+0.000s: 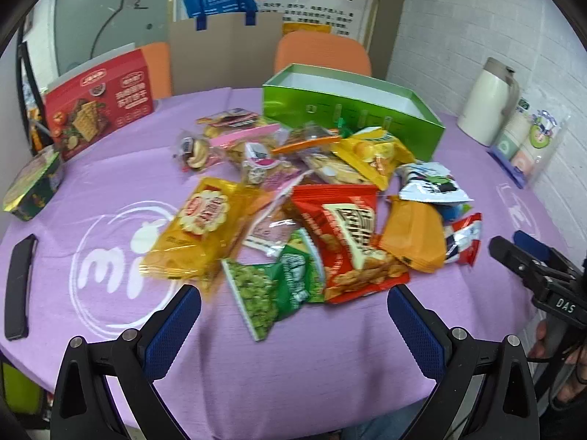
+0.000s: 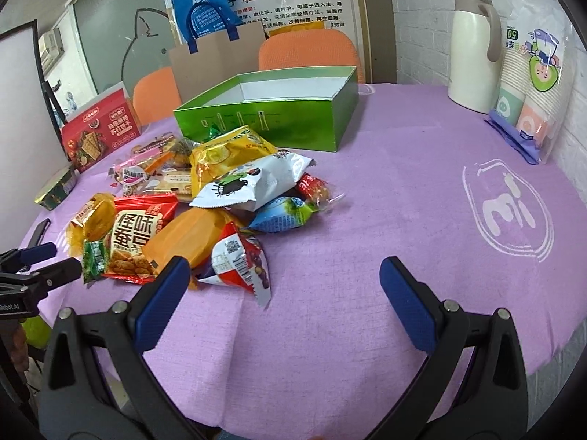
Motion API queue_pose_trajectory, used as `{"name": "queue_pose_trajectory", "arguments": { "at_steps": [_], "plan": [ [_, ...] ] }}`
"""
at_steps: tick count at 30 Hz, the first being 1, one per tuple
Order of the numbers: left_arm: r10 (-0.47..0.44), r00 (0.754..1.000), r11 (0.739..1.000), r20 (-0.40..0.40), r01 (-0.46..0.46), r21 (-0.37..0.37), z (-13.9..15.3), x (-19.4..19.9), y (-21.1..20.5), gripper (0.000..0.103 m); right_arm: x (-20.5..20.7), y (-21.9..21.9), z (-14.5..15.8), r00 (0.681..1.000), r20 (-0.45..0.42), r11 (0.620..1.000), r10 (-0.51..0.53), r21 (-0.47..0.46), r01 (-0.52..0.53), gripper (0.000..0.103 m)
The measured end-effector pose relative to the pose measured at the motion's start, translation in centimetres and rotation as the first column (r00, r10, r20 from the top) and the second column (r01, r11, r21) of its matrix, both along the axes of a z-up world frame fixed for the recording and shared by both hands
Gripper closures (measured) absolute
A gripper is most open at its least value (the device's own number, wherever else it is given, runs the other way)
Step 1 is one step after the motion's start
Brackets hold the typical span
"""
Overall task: Organize snacks
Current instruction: 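Grasp the red bean snack bag with the left tool while the right tool grasps a small red-white packet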
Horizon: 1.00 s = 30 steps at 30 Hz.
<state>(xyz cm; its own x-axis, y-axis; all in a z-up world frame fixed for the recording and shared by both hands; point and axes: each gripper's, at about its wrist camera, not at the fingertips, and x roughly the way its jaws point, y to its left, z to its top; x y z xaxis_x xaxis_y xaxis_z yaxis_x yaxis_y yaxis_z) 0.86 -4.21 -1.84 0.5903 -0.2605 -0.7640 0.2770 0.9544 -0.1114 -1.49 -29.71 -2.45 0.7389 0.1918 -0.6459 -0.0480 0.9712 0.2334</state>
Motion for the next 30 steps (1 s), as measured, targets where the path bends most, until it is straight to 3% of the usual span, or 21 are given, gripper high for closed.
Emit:
{"name": "queue_pose_trajectory", "arguments": {
  "at_steps": [6,10,13,18,20,22,23,25,30],
  "plan": [
    [-0.101,0.995,0.994,-0.017,0.1,-0.039,0.1,1.2,-2.5,0.008,0.9,1.4,-0.9,0.996,-0.021,0.995,0.091,0.034,-0.09,0.001],
    [-0.114,0.992,0.992,-0.045,0.112,-0.049,-0.1,2.9,-3.4,0.025,1.7,2.3,-1.7,0.992,-0.054,0.993,0.115,0.014,-0.115,0.017],
    [-0.139,0.987,0.988,-0.079,0.134,-0.072,-0.5,4.4,-4.0,0.026,2.2,2.4,-2.4,0.989,-0.078,0.991,0.129,0.03,-0.128,0.021],
    [-0.151,0.981,0.988,-0.122,0.147,-0.042,-2.2,6.1,-4.9,0.026,2.5,2.7,-2.6,0.985,-0.078,0.988,0.155,0.018,-0.154,0.035],
    [-0.145,0.98,0.989,-0.138,0.141,-0.04,-2.5,6.6,-4.9,0.03,2.5,2.7,-2.6,0.985,-0.078,0.988,0.156,0.017,-0.156,0.043],
    [-0.143,0.979,0.989,-0.145,0.138,-0.049,-2.6,6.7,-4.7,0.033,2.5,2.7,-2.5,0.985,-0.073,0.988,0.154,0.019,-0.153,0.043],
    [-0.145,0.979,0.989,-0.142,0.14,-0.042,-2.6,6.7,-4.7,0.036,2.5,2.8,-2.6,0.986,-0.073,0.988,0.153,0.02,-0.152,0.043],
    [-0.148,0.98,0.989,-0.136,0.147,-0.016,-2.6,6.7,-4.8,0.056,2.8,3.0,-2.6,0.987,-0.068,0.989,0.146,0.011,-0.146,0.044],
    [-0.145,0.979,0.989,-0.144,0.138,-0.056,-2.7,7.3,-4.3,0.062,3.1,3.2,-2.4,0.991,-0.054,0.992,0.121,-0.012,-0.122,0.061]
  ]
}}
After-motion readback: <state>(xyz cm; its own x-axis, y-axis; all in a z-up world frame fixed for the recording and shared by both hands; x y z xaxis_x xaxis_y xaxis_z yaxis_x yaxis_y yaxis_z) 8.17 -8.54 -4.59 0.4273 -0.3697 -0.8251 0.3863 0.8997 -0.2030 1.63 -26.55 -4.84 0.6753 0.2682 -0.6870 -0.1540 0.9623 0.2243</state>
